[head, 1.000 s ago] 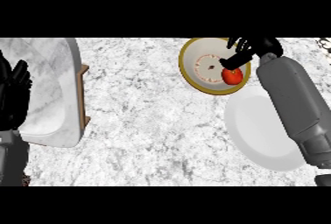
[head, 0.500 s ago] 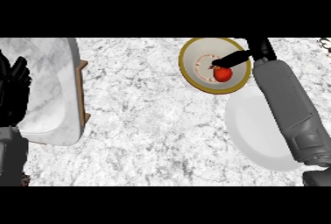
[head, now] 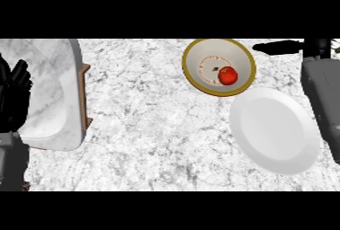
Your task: Pick the tomato from the plate and place it in the bowl
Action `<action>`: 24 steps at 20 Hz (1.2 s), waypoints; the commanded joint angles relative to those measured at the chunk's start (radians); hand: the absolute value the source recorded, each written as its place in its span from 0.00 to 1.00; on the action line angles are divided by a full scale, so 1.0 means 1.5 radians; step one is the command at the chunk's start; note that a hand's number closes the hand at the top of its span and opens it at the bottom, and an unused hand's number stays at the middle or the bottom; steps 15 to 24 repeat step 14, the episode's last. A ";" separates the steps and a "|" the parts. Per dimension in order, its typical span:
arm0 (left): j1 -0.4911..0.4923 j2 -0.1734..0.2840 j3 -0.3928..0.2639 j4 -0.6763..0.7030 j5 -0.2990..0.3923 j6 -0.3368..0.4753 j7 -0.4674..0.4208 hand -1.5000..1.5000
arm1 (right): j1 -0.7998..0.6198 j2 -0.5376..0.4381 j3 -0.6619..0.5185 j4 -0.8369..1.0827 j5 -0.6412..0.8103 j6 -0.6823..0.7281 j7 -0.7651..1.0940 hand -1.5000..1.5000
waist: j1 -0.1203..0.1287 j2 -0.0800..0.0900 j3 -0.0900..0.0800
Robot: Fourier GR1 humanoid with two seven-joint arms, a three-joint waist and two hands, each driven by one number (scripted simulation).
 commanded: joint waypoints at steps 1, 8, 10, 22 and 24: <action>-0.008 0.002 0.008 0.019 0.011 -0.002 0.013 0.50 | -0.001 -0.059 -0.052 0.042 -0.039 0.011 -0.028 0.00 | 0.000 0.003 -0.005; 0.019 -0.011 0.000 0.009 0.004 -0.005 -0.017 0.50 | 0.088 -0.184 -0.121 0.085 -0.109 0.156 -0.156 0.00 | -0.001 0.004 -0.004; -0.015 -0.008 -0.002 0.017 0.005 0.001 0.002 0.50 | 0.124 -0.195 -0.137 0.105 -0.124 0.180 -0.203 0.00 | -0.002 0.006 -0.004; 0.031 -0.044 -0.026 -0.002 -0.019 0.017 -0.024 0.50 | 0.134 -0.247 -0.147 0.139 -0.133 0.246 -0.216 0.00 | 0.005 0.005 -0.004; 0.031 -0.044 -0.026 -0.002 -0.019 0.017 -0.024 0.50 | 0.134 -0.247 -0.147 0.139 -0.133 0.246 -0.216 0.00 | 0.005 0.005 -0.004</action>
